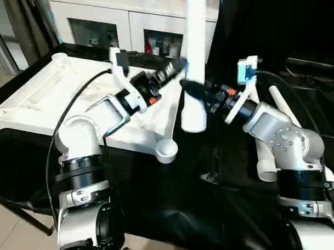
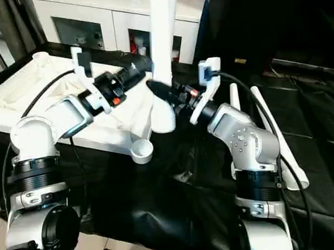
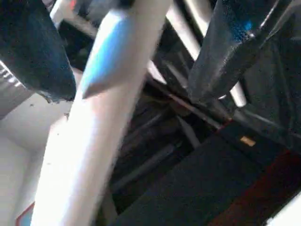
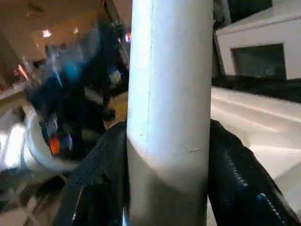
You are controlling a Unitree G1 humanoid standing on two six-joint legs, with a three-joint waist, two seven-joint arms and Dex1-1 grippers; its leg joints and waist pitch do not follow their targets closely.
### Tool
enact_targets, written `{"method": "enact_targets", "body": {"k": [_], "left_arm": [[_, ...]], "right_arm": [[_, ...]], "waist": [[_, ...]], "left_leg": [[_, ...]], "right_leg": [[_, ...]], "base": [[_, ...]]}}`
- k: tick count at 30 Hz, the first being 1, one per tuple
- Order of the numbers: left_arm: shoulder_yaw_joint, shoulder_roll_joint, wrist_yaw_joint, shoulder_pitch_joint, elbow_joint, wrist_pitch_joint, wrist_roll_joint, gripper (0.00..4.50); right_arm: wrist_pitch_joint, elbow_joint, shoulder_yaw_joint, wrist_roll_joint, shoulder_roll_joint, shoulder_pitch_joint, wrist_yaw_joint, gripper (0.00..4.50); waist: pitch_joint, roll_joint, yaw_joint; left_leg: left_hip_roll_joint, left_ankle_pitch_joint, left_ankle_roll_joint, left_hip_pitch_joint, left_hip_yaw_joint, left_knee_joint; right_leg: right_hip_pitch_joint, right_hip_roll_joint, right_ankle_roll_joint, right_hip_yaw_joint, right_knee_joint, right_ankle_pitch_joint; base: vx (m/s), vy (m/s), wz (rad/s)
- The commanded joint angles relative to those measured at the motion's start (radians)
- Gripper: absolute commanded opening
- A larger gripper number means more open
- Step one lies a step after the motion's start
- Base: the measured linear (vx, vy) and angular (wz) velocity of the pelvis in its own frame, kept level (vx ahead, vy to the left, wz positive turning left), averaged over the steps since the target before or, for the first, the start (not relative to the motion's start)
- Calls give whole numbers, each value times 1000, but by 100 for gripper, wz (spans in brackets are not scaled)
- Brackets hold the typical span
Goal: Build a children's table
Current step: Insert table leg to table base
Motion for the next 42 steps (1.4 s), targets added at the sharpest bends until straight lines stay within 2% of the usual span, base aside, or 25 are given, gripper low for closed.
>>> {"method": "enact_targets", "body": {"k": [1,2,3,6,8,10,11,12,14,17,21,22,25,26,27,30,31,32,35,38,42], "left_arm": [[2,-14,15,-32,-22,10,-37,450],[8,-18,15,-34,-23,9,-50,450],[7,-19,21,-36,-26,9,-56,450],[-7,-17,37,-36,-30,3,-47,450],[-28,-14,68,-36,-26,-28,-2,450],[-39,-13,106,-41,-17,-47,32,450],[-41,-12,123,-44,-13,-50,42,423],[-49,-11,132,-44,-13,-55,53,423],[-109,-4,213,-38,-17,-87,147,416],[-181,-1,269,-17,-20,-128,245,372],[-162,-32,346,-18,7,-161,280,350],[-125,-56,406,-29,44,-203,290,337],[-87,-72,442,-42,79,-257,283,328],[-87,-72,442,-42,79,-257,283,308],[-53,-82,436,-52,94,-260,243,294],[-27,-91,428,-57,99,-247,205,284],[-15,-97,425,-56,99,-232,182,269],[-12,-98,422,-55,99,-227,175,245],[-16,-99,421,-49,101,-228,169,238],[-22,-97,415,-48,104,-232,170,202],[-25,-91,413,-48,103,-245,169,193]], "right_arm": [[-8,-20,44,-34,-12,8,1,186],[-9,-11,54,-47,-11,9,-10,186],[-18,-7,79,-67,-21,14,-10,186],[-24,-11,131,-98,-39,24,-10,186],[-32,7,181,-161,-48,16,-56,186],[-51,33,221,-225,-55,5,-102,186],[-63,44,237,-251,-58,1,-120,186],[-69,50,248,-268,-60,-1,-130,186],[-82,94,286,-350,-45,-16,-232,186],[-96,126,293,-394,-16,-30,-319,186],[-115,137,295,-411,12,-36,-366,186],[-135,139,302,-424,33,-41,-389,186],[-149,133,322,-430,54,-43,-389,186],[-149,133,322,-430,54,-43,-389,186],[-156,123,348,-437,60,-38,-376,186],[-165,119,366,-443,62,-33,-372,186],[-169,119,370,-446,65,-31,-375,186],[-171,121,370,-449,67,-30,-377,186],[-183,125,371,-457,72,-31,-373,186],[-190,120,374,-457,72,-32,-368,186],[-214,124,378,-467,68,-35,-367,186]], "waist": [[-81,-7,3],[-82,-5,3],[-82,-7,2],[-81,-5,2],[-80,-4,2],[-80,-3,-1],[-80,-4,-3],[-80,-4,-2],[-80,-3,-3],[-81,-4,-5],[-83,-6,-6],[-83,-7,-6],[-82,-8,-7],[-82,-8,-7],[-82,-7,-8],[-83,-6,-8],[-82,-6,-8],[-82,-6,-7],[-81,-6,-7],[-81,-6,-6],[-80,-8,-8]], "left_leg": [[24,-59,14,10,-6,-55],[25,-59,12,11,-6,-55],[25,-57,10,11,-7,-55],[26,-70,6,12,-7,-55],[27,-68,4,11,-9,-56],[28,-72,-12,11,-10,-57],[27,-78,-14,12,-9,-57],[25,-83,-17,12,-9,-57],[29,-90,-24,13,-11,-59],[29,-88,-27,16,-10,-58],[26,-65,-29,11,-9,-55],[25,-73,-27,11,-9,-55],[23,-85,-20,10,-10,-56],[24,-89,-20,10,-10,-56],[24,-93,-20,11,-10,-56],[25,-92,-18,14,-10,-55],[25,-91,-17,12,-10,-55],[25,-91,-17,13,-10,-55],[27,-94,-14,14,-10,-56],[27,-103,-20,14,-11,-57],[27,-111,-24,14,-11,-58]], "right_leg": [[66,-81,-160,50,-69,-57],[65,-82,-161,50,-69,-57],[65,-81,-164,49,-68,-54],[65,-80,-145,51,-70,-68],[64,-80,-142,50,-71,-69],[63,-80,-130,50,-71,-74],[64,-79,-127,50,-72,-80],[64,-80,-121,51,-73,-91],[62,-79,-113,51,-73,-100],[58,-80,-102,53,-71,-97],[63,-78,-119,53,-62,-18],[64,-78,-121,52,-64,-20],[65,-79,-113,52,-67,-37],[65,-79,-110,52,-69,-43],[64,-80,-110,52,-68,-49],[62,-80,-124,52,-66,-32],[62,-80,-127,52,-64,-25],[62,-80,-128,52,-64,-26],[60,-78,-128,52,-64,-24],[61,-79,-120,52,-65,-38],[61,-80,-111,53,-67,-53]], "base": [[0,0,0],[0,0,0],[0,0,0],[0,0,0],[0,0,0],[0,0,0],[0,0,0],[0,0,0],[0,0,0],[0,0,0],[0,0,0],[0,0,0],[0,0,0],[0,0,0],[0,0,0],[0,0,0],[0,0,0],[0,0,0],[0,0,0],[0,0,0],[0,0,0]]}}
